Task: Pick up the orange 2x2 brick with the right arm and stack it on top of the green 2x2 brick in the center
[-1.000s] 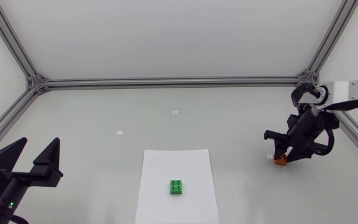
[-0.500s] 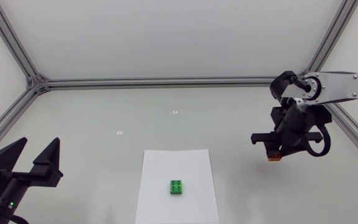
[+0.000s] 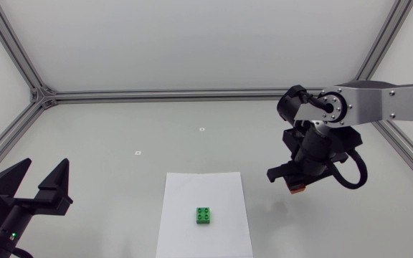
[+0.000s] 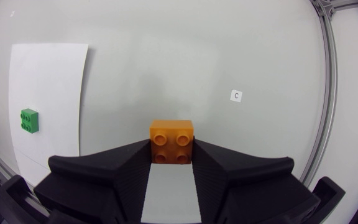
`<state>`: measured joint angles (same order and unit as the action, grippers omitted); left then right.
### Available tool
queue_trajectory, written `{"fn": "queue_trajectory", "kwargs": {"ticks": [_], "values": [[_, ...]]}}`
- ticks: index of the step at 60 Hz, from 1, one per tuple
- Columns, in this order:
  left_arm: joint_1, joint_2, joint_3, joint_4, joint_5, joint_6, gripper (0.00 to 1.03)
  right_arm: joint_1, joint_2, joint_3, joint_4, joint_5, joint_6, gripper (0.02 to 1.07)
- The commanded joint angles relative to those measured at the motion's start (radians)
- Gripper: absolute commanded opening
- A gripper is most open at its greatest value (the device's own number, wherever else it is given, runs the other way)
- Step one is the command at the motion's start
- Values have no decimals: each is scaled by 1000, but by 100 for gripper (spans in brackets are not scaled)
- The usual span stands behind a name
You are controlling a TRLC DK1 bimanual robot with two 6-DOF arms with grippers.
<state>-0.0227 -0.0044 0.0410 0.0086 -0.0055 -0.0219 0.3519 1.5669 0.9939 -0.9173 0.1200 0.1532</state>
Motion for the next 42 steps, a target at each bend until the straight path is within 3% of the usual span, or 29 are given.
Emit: {"fn": "queue_trajectory", "kwargs": {"ticks": [1, 42], "values": [[3, -8, -41, -15, 4, 13, 99, 38, -11, 20, -14, -3, 11, 8], [3, -8, -41, -13, 6, 13, 99, 308, 16, 95, -2, -16, -3, 8]]}}
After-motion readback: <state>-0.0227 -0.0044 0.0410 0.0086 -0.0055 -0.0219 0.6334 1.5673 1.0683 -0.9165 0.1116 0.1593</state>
